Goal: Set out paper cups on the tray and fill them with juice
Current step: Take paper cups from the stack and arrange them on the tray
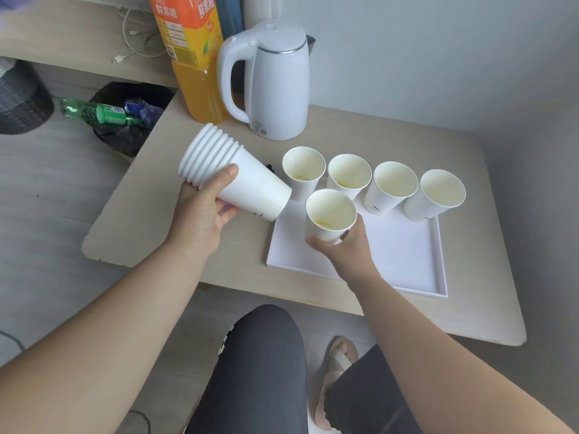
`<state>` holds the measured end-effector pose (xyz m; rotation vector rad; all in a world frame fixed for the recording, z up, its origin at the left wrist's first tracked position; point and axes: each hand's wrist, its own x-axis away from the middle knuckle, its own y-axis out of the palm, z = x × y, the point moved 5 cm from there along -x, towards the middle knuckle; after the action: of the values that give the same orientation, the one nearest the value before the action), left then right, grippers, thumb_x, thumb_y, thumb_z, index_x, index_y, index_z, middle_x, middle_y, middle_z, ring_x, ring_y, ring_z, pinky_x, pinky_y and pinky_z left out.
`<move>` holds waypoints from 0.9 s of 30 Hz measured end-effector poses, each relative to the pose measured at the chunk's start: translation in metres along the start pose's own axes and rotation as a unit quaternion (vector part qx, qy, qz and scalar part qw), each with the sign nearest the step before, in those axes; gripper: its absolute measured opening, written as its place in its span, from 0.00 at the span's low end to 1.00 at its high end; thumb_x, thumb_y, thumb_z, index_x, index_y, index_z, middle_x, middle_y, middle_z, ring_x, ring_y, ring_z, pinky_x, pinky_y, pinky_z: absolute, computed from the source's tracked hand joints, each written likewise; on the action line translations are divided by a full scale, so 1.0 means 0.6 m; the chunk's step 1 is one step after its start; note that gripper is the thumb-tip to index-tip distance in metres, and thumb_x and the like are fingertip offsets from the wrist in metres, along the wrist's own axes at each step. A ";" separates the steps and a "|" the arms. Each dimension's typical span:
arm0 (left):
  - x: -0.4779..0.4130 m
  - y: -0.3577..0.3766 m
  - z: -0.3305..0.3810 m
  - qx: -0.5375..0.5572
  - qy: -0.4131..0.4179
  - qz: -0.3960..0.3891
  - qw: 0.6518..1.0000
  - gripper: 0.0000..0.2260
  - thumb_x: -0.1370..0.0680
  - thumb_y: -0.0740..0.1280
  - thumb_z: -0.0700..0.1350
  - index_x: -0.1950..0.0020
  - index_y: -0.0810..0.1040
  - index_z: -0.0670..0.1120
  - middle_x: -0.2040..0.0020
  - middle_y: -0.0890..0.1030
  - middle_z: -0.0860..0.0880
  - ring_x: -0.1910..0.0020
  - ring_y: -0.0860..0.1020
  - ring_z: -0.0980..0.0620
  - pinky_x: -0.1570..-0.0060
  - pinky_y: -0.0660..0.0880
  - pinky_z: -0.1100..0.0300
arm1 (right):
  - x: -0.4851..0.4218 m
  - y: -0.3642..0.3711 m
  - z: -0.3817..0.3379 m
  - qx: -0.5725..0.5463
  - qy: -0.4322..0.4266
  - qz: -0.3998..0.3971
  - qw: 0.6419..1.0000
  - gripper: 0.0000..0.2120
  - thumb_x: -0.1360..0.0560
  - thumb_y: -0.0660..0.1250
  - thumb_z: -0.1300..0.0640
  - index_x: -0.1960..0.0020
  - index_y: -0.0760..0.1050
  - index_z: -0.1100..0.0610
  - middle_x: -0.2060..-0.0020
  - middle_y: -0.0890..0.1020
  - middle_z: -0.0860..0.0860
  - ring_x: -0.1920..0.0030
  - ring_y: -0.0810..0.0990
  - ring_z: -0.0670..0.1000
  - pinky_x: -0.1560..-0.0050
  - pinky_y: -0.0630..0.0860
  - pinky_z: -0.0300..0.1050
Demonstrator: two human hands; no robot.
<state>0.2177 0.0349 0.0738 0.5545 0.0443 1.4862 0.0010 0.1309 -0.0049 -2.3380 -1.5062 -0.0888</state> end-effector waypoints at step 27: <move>-0.011 -0.015 -0.011 -0.028 0.005 -0.017 0.999 0.31 0.38 0.75 0.48 0.36 0.74 0.51 0.41 0.80 0.51 0.41 0.79 0.52 0.54 0.79 0.55 | -0.050 0.026 0.045 0.137 -0.003 0.071 0.988 0.30 0.36 0.75 0.49 0.37 0.70 0.51 0.44 0.77 0.48 0.44 0.76 0.51 0.47 0.75 0.48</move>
<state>0.2227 0.0308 0.0624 0.4977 0.0200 1.4531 -0.0017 0.1076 -0.0414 -2.2135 -1.2592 0.1519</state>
